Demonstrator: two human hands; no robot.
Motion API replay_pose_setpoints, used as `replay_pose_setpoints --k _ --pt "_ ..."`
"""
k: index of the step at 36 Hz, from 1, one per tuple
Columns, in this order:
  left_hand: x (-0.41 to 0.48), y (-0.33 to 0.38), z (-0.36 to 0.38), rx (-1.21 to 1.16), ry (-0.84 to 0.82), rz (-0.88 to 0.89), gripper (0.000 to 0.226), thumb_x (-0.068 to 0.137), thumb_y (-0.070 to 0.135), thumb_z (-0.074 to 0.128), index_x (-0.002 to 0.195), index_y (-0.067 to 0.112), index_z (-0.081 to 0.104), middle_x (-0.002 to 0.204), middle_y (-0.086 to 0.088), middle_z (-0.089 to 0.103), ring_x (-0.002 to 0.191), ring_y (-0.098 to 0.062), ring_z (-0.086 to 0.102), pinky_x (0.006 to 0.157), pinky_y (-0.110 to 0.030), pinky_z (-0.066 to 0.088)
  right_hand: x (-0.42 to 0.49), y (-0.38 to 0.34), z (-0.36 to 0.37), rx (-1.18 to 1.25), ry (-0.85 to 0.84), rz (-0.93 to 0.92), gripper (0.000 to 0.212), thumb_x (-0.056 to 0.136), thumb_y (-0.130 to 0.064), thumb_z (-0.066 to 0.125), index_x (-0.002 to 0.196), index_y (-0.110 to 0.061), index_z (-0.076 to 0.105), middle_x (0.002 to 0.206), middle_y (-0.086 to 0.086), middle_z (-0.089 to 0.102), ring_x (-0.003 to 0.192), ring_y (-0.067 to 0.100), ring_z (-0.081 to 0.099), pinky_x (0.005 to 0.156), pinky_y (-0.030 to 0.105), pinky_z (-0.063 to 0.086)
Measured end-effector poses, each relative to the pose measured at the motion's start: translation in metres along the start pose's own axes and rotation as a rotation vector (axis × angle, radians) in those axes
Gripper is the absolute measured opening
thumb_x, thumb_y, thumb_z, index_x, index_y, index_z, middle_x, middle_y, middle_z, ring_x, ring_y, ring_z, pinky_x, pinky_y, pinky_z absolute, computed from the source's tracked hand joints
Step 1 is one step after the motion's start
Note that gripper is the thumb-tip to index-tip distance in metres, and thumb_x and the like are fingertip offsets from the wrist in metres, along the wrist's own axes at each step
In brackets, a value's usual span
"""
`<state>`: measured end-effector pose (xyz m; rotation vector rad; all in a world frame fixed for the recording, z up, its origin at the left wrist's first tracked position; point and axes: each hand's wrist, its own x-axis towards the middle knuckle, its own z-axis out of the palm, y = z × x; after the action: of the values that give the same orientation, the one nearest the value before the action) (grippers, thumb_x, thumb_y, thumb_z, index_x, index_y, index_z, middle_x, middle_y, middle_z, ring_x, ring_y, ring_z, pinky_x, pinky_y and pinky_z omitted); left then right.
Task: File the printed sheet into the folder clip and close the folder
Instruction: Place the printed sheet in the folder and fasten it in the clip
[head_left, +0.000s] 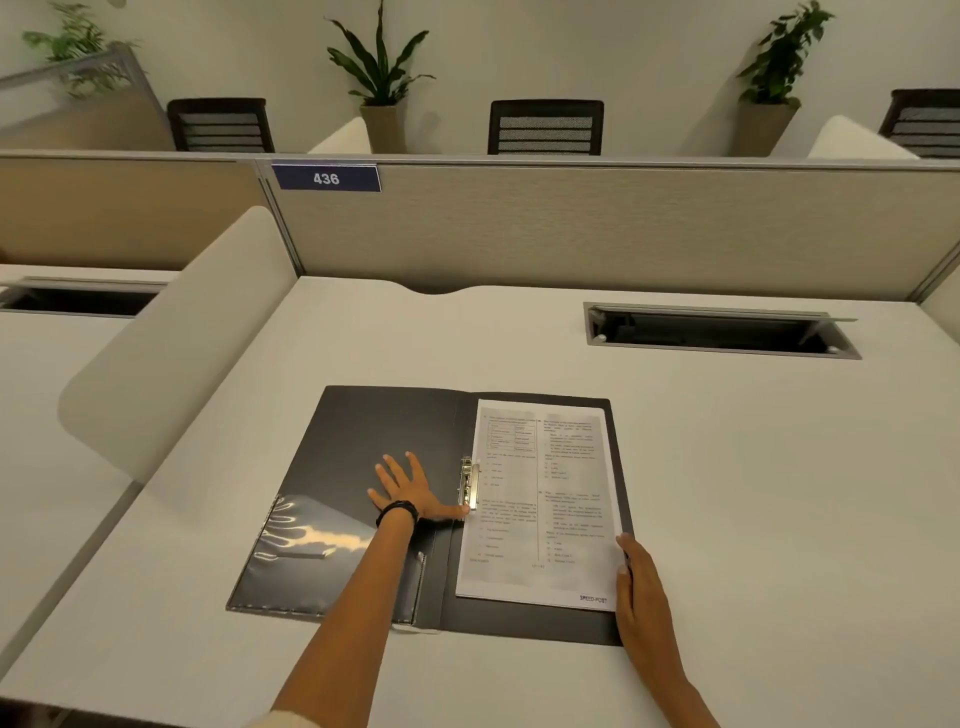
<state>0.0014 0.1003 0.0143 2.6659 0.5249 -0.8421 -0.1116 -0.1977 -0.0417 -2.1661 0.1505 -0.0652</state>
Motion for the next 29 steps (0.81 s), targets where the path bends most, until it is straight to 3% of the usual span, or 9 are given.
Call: replay_pose_setpoints --k 13,29 --pt "-0.003 0.003 0.003 0.005 0.019 0.001 0.136 0.058 0.074 0.064 0.142 0.011 -0.023 0.151 -0.021 -0.027 0.14 -0.039 -0.02 0.112 -0.062 0.0 0.001 0.0 0.001 -0.033 -0.008 0.003 0.038 0.096 -0.012 0.035 0.134 -0.016 0.037 0.143 0.006 0.04 0.129 0.022 0.04 0.11 0.043 0.035" --pt "-0.001 -0.009 0.012 -0.102 0.046 0.111 0.124 0.067 0.069 0.062 0.143 0.012 -0.018 0.152 -0.018 -0.026 0.14 -0.037 -0.022 0.112 -0.06 -0.006 -0.001 -0.004 -0.002 -0.017 -0.014 -0.015 0.038 0.096 -0.013 0.035 0.134 -0.019 0.036 0.144 0.003 0.039 0.131 0.02 0.038 0.112 0.038 0.031"
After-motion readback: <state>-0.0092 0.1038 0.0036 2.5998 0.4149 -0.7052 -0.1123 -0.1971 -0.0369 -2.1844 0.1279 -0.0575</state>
